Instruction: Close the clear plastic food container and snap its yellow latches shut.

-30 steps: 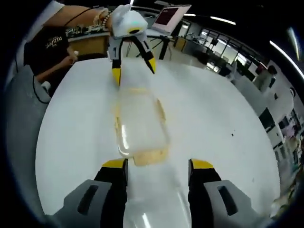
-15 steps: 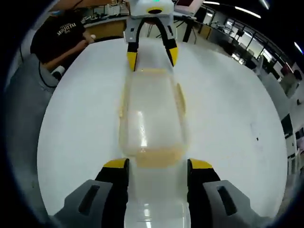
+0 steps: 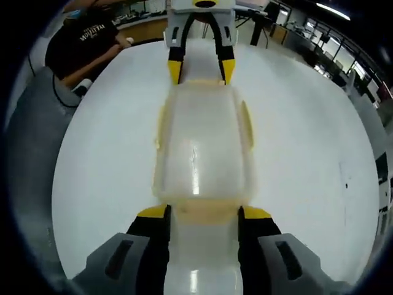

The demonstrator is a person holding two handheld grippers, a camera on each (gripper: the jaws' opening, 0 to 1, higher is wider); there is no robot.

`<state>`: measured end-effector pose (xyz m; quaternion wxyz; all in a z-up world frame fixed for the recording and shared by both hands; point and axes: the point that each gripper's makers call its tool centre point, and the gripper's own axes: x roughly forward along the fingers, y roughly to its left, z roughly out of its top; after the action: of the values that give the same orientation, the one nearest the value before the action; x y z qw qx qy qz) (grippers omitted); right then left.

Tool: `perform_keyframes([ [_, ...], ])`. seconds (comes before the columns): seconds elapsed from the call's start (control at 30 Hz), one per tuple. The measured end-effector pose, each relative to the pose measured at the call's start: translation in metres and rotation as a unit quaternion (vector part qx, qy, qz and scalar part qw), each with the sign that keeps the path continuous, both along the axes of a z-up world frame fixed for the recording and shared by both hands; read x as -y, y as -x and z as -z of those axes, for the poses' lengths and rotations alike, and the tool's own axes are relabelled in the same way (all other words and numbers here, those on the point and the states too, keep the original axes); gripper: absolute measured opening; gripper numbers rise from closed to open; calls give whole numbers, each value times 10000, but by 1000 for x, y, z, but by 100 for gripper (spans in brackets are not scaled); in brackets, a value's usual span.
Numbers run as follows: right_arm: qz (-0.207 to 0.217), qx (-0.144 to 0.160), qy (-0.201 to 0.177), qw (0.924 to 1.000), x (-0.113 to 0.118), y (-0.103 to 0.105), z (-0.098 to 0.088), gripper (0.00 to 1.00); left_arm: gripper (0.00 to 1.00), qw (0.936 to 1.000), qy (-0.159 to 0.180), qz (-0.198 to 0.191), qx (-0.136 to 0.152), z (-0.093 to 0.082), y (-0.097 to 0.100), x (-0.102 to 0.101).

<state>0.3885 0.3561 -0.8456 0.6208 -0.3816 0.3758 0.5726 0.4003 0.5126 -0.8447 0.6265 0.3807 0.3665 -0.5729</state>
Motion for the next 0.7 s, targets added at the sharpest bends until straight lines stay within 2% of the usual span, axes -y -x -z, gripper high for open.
perform_keyframes([
  [0.13,-5,-47,70,10000,1,1,1,38,41,10000,-44,70,-48,1,1,2],
  [0.2,-111,-71,111,9999,1,2,1,38,34,9998,-108,148,-119,1,4,0],
  [0.47,-17,-198,197,9996,1,1,3,38,35,9997,-124,139,-162,2,3,2],
  [0.7,-24,-219,295,9993,1,1,3,38,35,9988,-426,133,-182,2,1,4],
])
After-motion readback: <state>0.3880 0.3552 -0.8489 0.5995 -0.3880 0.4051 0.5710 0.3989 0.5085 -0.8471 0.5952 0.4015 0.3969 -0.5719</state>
